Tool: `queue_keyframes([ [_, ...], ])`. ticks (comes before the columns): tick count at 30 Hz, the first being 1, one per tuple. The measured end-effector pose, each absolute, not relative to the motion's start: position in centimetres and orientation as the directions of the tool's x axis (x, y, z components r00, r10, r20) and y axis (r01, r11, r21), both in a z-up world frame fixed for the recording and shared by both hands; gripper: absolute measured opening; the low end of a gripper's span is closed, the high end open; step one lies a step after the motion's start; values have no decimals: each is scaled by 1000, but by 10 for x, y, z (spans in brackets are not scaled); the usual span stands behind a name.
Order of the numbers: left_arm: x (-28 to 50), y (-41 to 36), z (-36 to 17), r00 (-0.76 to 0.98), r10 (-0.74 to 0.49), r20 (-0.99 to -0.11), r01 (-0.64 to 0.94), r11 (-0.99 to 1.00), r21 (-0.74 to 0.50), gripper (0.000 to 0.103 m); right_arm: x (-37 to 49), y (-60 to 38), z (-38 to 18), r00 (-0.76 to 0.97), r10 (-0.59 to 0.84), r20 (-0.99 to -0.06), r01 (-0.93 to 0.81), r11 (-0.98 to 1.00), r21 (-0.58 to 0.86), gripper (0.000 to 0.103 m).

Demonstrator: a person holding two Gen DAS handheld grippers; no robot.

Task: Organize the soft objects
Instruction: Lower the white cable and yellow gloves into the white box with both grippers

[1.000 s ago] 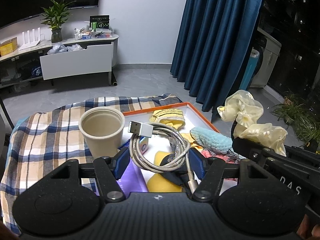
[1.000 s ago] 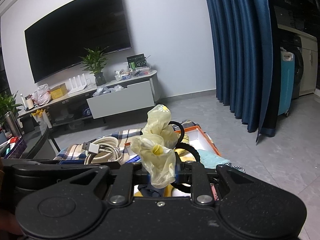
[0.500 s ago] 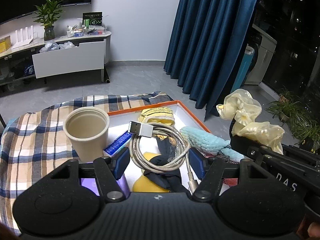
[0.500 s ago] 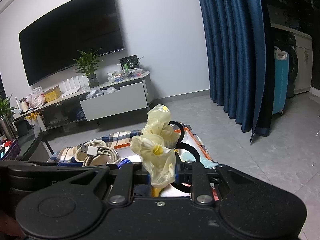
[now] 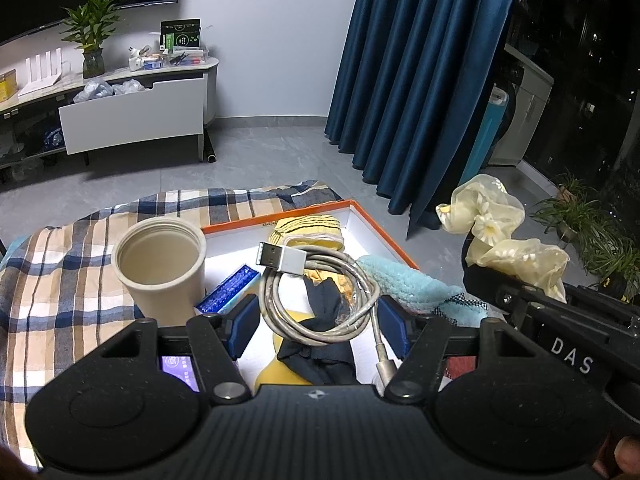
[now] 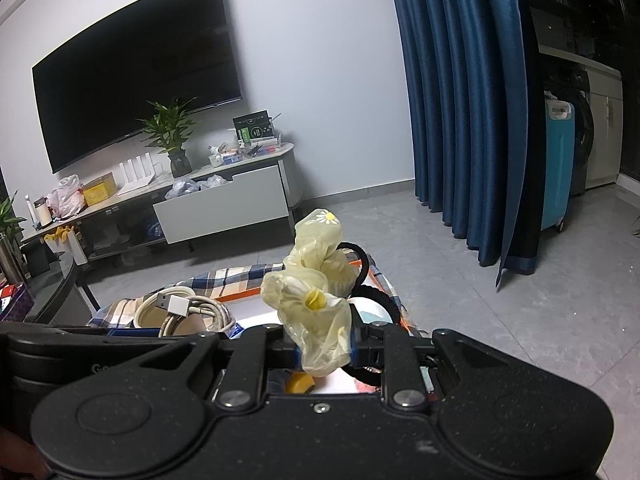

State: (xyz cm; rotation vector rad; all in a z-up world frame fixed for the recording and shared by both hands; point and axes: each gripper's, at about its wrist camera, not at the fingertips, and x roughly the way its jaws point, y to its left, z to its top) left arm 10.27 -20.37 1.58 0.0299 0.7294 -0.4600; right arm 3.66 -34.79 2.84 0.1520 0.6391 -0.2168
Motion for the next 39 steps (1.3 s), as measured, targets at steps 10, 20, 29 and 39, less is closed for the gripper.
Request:
queue_keyframes([
  [10,108,-209,15,647,-397,-651,420,898,-130,66,43,-346,23,775,-151,-613,241,968,65,25],
  [20,115,-214,14,638,-398,-659,425,896,-130,66,45,-347,20,773,-153,-615,240,969,61,25],
  [29,122,-217,11,632,-396,-666,427,895,-127,66,48,-350,17,770,-153,-619,240,969,59,25],
  [39,126,-220,9,624,-395,-674,431,894,-125,66,50,-355,11,764,-151,-627,240,969,58,25],
])
